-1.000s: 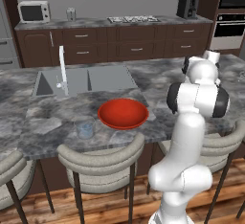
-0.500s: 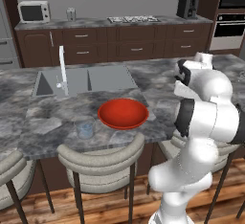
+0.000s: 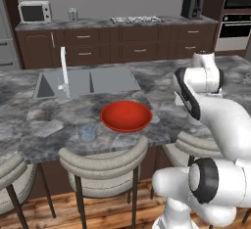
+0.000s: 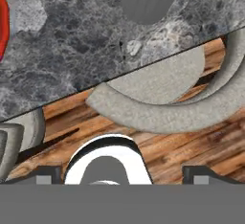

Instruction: There are four ice cubes in the ice bowl. Place two ice cubes in each glass of water.

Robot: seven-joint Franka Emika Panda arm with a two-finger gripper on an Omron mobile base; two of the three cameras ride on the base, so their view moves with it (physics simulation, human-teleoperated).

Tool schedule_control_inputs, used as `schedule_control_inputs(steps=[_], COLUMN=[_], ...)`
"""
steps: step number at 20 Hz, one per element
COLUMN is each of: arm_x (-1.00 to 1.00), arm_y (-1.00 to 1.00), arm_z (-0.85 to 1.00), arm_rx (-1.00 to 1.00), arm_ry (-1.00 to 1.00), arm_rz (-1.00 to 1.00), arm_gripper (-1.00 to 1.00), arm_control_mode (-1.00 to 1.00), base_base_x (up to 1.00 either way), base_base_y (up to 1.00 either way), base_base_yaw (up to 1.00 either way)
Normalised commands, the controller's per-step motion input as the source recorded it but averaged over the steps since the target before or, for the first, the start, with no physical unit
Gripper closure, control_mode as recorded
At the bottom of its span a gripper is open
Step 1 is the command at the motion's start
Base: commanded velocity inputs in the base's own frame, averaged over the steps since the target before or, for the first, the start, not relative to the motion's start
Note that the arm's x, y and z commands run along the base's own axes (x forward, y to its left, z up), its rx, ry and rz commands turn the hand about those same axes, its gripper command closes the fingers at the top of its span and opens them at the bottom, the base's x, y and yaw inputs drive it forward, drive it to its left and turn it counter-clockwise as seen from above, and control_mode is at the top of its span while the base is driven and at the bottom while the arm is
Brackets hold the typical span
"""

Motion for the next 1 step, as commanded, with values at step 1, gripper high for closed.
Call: schedule_control_inputs(steps=[1], arm_x=[-0.81], arm_y=[0.89], arm_z=[0.22], arm_rx=[0.0], arm_ry=[0.02], arm_rz=[0.05], arm_gripper=[-1.0], arm_control_mode=[-1.0], base_base_x=[0.0], base_base_y=[0.0], base_base_yaw=[0.0])
